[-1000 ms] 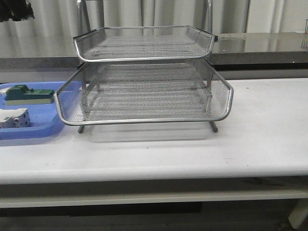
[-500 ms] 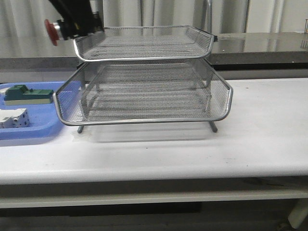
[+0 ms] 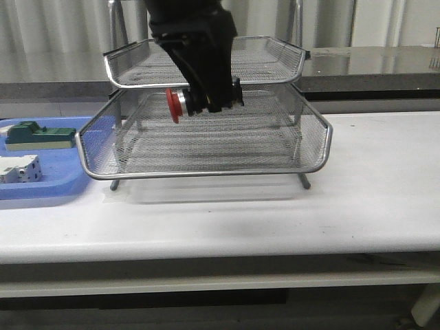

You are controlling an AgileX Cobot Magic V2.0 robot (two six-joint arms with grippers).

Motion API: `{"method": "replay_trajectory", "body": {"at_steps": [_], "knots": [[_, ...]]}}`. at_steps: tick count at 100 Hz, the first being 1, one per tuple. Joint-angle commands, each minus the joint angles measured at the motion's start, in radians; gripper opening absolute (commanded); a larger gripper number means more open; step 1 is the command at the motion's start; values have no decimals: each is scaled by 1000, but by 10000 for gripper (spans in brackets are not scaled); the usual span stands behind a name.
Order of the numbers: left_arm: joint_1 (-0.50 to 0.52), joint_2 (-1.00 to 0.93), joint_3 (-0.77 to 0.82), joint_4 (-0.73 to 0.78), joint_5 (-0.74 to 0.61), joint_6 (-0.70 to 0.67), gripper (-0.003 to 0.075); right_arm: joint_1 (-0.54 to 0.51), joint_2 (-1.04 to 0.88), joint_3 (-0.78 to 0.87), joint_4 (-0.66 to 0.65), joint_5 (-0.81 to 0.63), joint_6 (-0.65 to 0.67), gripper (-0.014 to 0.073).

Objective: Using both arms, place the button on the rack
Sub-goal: 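Carry the button over the pulled-out tier and lower it onto the mesh, then open the left gripper and raise it away from the rack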

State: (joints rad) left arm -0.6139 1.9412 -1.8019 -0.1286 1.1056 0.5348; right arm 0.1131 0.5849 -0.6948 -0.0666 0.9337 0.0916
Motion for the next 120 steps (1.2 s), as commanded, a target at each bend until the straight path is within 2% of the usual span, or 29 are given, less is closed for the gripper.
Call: {"method": "replay_trajectory", "body": {"at_steps": [1,26,34,41,60,67,93,120], "knots": [[-7,-27,-25,-19,-60,2,4,-3,1,-23,-13,-53,-3,-68],[-7,-3,-25,-19,-60,2,8,-3,1,-23,-13,-53,-3,-68],[-7,-1,-25,-19,-58,2,44,-3,1,-23,-13,-53,-3,-68],[-7,-1,-25,-19,-52,2,118,-3,1,-23,-13,-53,-3,-68],[-7,-1,-25,-19,-58,2,391,-3,1,-23,-13,-53,-3,-68],[-7,-1,-25,-12,-70,2,446,-3,1,-23,-13,-53,-3,-68],[-7,-1,-31,6,-71,-8,461,-3,1,-23,-13,-53,-3,-68],[2,-22,-115,4,52,-87,460,-3,1,-23,-13,-53,-3,-68]]}}
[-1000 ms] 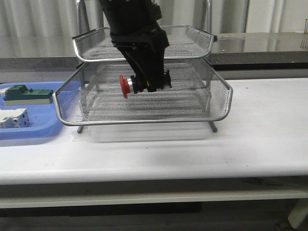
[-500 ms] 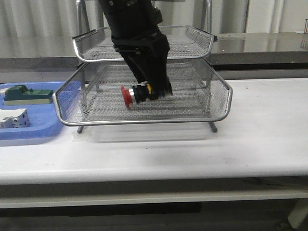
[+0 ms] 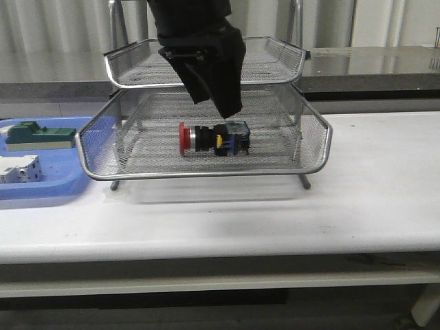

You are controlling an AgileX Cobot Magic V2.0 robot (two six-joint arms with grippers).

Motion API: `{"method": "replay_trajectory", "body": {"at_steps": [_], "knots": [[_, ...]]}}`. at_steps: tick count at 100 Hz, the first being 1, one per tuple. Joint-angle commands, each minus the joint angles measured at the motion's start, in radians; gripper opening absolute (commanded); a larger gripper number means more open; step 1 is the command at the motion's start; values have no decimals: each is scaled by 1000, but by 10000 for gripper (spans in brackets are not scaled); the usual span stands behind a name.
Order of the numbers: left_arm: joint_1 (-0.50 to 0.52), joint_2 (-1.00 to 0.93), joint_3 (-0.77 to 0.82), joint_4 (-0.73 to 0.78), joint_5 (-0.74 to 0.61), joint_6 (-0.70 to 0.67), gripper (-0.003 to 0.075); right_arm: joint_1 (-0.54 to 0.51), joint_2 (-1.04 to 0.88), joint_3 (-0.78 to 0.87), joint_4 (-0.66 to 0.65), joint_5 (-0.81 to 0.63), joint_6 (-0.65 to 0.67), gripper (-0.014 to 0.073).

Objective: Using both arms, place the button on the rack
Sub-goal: 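Open the left gripper and raise it away from the rack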

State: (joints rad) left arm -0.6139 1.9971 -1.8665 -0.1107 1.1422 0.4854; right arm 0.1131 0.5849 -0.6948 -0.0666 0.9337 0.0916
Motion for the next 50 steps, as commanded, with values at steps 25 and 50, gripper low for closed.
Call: {"method": "replay_trajectory", "body": {"at_steps": [25,50], "knots": [[88,-177,-51,-14,95,-117,452,-3,1,-23,-13,-53,-3,-68],[234,-302,-28,-14,125,-140,442,-3,1,-23,-13,-53,-3,-68]]}}
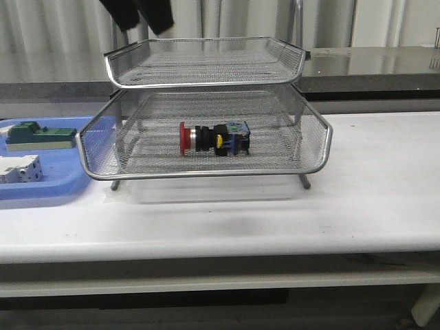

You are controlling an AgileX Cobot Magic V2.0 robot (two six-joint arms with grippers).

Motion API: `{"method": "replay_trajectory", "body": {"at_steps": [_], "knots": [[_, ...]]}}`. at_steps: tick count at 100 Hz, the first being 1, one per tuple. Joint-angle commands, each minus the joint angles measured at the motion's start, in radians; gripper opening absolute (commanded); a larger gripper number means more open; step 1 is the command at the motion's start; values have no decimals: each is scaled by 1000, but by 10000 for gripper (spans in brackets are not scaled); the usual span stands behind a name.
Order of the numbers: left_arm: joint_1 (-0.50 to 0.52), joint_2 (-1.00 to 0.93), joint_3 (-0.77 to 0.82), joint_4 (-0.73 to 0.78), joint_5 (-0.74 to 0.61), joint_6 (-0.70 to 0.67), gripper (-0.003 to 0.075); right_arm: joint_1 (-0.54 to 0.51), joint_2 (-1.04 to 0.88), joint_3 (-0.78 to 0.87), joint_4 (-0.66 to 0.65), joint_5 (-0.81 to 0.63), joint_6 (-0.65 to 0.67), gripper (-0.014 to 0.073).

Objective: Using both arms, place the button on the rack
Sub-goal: 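Open the left gripper and raise it away from the rack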

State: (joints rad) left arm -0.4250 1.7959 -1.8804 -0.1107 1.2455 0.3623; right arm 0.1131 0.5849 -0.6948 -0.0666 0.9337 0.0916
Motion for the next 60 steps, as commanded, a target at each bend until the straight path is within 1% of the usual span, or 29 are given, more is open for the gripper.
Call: {"method": "replay_trajectory", "body": {"at_steps": [1,12,25,40,41,42,60], "knots": [[54,-105,-10,-14,22,-17,442,-3,1,-23,-13,-53,-3,-68],[125,-185,52,-40,-16,-19,442,-3,1,-23,-13,-53,-3,-68],[218,-302,191,-70,-112,-19,442,-3,1,-23,-13,-53,-3,-68],[310,-475,415,-97,-287,-27,442,-3,1,-23,-13,-53,-3,-68],[322,-492,450,-97,-304,-32,442,-3,1,-23,-13,-53,-3,-68],[322,-500,450,-97,-314,-34,442,-3,1,-23,-13,-53,-3,-68],[410,-712,759,-120,-556,-47,442,-3,1,-23,-13,-53,-3,-68]]}}
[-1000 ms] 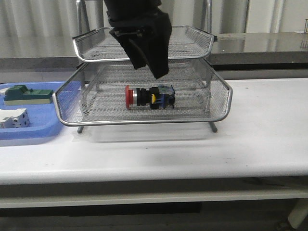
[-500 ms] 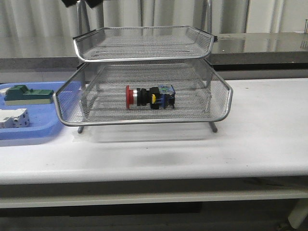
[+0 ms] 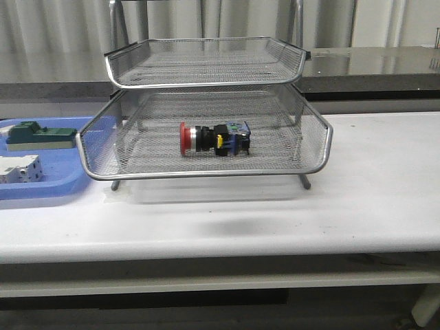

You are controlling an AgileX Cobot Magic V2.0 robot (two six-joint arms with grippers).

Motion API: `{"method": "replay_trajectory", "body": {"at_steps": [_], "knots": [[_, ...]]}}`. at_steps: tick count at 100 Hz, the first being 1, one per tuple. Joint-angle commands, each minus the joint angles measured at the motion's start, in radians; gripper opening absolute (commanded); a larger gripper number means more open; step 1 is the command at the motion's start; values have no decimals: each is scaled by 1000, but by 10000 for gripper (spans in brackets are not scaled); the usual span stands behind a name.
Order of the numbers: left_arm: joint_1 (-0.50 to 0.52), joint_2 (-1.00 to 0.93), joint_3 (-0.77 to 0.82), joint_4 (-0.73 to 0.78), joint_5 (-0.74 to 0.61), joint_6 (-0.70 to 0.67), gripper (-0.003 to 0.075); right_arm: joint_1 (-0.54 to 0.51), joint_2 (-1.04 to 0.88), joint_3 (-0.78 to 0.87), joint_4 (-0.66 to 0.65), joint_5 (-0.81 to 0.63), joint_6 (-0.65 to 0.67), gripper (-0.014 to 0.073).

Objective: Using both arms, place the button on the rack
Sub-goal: 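Open the left gripper and raise it away from the rack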

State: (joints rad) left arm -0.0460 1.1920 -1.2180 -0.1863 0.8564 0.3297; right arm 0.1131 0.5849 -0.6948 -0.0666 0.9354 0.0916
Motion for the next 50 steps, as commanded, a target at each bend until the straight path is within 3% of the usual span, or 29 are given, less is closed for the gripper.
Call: {"method": "replay_trajectory", "body": {"at_steps": [1,26,50], "knots": [[36,-132,120,-46,-193,-14,442,-3,1,-23,-13,-54,-3,-68],[70,-401,483,-75,-477,-14,442,-3,1,-23,-13,-54,-3,-68],[70,-641,728,-117,-680,-14,442,-3,1,-23,-13,-54,-3,-68]]}}
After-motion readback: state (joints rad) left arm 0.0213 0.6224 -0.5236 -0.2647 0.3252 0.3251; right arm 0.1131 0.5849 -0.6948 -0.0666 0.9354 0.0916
